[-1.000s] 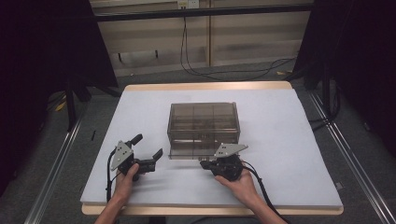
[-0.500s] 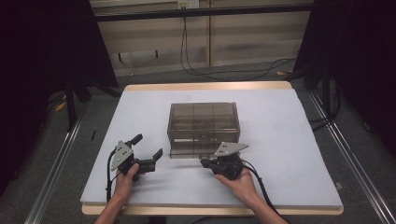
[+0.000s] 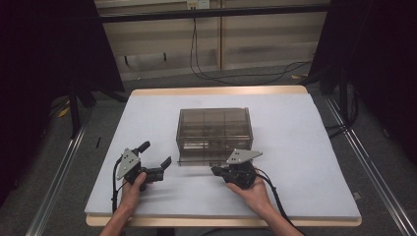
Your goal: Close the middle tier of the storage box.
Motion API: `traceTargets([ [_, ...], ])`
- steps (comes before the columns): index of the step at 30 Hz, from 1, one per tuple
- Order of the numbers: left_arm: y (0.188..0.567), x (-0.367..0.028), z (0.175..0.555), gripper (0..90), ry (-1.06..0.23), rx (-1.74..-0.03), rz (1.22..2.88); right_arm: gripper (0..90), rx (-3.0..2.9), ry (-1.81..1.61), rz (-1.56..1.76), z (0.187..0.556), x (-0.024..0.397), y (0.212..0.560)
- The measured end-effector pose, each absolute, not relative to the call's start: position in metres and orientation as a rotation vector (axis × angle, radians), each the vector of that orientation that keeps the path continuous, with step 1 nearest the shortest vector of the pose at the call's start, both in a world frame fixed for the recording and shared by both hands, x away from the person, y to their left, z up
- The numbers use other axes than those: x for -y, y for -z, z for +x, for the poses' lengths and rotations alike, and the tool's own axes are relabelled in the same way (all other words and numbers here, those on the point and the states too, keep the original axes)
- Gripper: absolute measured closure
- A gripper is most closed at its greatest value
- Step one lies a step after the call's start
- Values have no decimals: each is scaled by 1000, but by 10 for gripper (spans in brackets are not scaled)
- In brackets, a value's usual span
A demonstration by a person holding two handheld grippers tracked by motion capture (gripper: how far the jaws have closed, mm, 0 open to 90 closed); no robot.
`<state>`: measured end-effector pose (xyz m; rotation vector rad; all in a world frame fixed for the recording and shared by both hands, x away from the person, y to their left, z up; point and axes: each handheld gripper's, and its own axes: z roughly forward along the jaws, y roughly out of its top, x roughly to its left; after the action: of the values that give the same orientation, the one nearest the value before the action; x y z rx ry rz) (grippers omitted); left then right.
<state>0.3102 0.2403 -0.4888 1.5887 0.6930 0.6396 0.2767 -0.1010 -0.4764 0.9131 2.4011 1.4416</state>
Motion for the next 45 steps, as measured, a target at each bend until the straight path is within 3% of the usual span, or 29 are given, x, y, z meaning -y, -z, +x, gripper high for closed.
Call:
traceTargets([
  [45, 489, -240, 310, 12, -635, -698, 1580, 900, -2366, -1464, 956, 287, 99, 477],
])
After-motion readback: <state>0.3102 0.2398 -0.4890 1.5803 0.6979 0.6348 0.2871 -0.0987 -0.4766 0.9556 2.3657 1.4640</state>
